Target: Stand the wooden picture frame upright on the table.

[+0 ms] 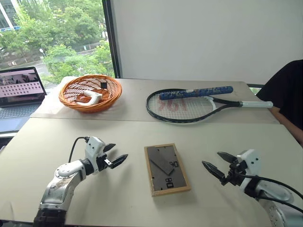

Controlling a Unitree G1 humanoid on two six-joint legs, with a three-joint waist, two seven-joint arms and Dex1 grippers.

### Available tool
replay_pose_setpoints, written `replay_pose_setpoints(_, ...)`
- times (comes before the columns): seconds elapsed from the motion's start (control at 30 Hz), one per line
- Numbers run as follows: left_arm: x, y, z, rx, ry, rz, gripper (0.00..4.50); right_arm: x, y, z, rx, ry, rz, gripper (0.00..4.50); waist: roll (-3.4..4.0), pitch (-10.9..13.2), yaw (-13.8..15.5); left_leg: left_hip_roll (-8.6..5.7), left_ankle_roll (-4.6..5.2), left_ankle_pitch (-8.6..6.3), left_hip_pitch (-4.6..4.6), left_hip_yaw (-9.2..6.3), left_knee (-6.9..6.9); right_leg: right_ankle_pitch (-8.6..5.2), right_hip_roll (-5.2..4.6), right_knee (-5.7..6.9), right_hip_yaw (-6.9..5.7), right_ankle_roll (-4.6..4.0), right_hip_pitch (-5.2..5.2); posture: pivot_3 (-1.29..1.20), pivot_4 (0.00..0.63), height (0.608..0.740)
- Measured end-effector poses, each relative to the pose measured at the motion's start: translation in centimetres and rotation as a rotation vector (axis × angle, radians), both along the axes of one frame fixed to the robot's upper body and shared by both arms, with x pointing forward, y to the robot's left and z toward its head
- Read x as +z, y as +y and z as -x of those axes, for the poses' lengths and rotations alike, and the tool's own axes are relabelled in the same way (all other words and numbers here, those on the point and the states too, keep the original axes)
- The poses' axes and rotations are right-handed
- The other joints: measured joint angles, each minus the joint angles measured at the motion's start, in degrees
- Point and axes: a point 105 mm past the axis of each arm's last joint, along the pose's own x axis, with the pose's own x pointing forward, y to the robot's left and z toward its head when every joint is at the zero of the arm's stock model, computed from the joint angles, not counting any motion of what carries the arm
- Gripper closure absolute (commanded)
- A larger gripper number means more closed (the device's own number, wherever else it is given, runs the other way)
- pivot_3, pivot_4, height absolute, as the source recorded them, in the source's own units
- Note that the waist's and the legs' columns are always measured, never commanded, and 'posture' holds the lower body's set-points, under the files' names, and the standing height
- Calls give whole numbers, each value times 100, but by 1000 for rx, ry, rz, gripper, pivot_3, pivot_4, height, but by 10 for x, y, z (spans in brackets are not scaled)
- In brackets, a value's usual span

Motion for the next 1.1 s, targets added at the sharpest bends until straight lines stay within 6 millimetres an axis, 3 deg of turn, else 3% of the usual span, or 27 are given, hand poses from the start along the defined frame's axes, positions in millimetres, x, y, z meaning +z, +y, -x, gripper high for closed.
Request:
replay_pose_setpoints(0.07, 1, 0, 0, -9, 7, 6, 0, 0, 0, 0, 7, 4, -3, 15, -2, 1, -1, 0, 0, 0, 0, 0, 1, 0, 0, 1, 0, 0, 0, 0, 150, 692)
replay_pose_setpoints(0.1, 4, 1, 1, -39, 34, 8, 553, 2, 2, 1, 36, 20, 3, 0, -4, 8, -3, 0, 0, 1, -5, 0, 0, 1, 1, 2, 0, 0, -8, 0, 150, 692)
replay_pose_setpoints(0.13, 13, 4, 0, -72, 65, 9, 679, 8, 2, 2, 89, 48, 32, 0, -2, 22, -6, 0, -1, 2, -13, 0, 3, 3, 0, 5, 1, 0, -16, 0, 150, 692)
replay_pose_setpoints(0.17, 28, 10, -1, -96, 80, 16, 1022, 18, 2, 4, 148, 63, 77, 516, 0, 27, -8, 0, -1, 4, -15, 0, 2, 4, 1, 4, 2, 0, -18, 0, 150, 692)
replay_pose_setpoints(0.23, 60, 13, -2, -134, 101, 30, 1878, 37, 6, 5, 251, 61, 181, 1113, -2, 26, -18, 0, 0, 3, 1, 0, 1, 0, -1, -2, 1, 0, 0, 0, 150, 692)
replay_pose_setpoints(0.27, 67, 10, 0, -154, 109, 33, 2100, 41, 6, 6, 277, 59, 211, 1305, 0, 24, -19, -1, 3, 0, 4, 0, -2, -1, -3, -14, 1, 2, 5, 0, 150, 692)
replay_pose_setpoints(0.33, 65, 0, 6, -188, 189, 58, 2916, 39, 9, 6, 324, 80, 277, 2034, 2, 18, -20, 0, 10, -10, 3, 1, -5, -1, -4, -33, 1, 3, 10, 0, 150, 692)
replay_pose_setpoints(0.47, 40, -12, 18, -188, 379, 62, 4459, 21, 13, 4, 388, 137, 358, 3513, -5, 23, -10, -1, 20, -19, -33, 0, -3, 0, -2, -35, -3, -10, -14, 0, 150, 692)
replay_pose_setpoints(0.57, 39, -24, 28, -223, 416, 25, 4500, 23, 19, -2, 423, 122, 389, 4457, -5, 23, -10, -1, 19, -19, -42, 0, 0, 9, -2, -35, -3, -23, -21, 0, 150, 692)
replay_pose_setpoints(0.8, 4, -54, 54, -284, 617, -101, 4500, 3, 37, 0, 539, 180, 420, 4457, -6, 24, 7, -1, 19, -19, -41, 0, 11, 10, -2, -35, -3, -15, -19, 0, 150, 692)
replay_pose_setpoints(1.0, 0, -76, 47, -346, 562, -159, 4500, -6, 75, -1, 668, 165, 388, 4457, -6, 23, 14, -4, 19, -18, -29, -3, 19, 13, -2, -35, -4, -9, -1, 0, 150, 692)
replay_pose_setpoints(1.1, 0, -72, 43, -357, 548, -181, 4500, -6, 91, -9, 692, 138, 394, 4457, -6, 21, 10, -3, 18, -18, -15, -3, 16, 13, -2, -35, -3, -7, 6, 0, 150, 692)
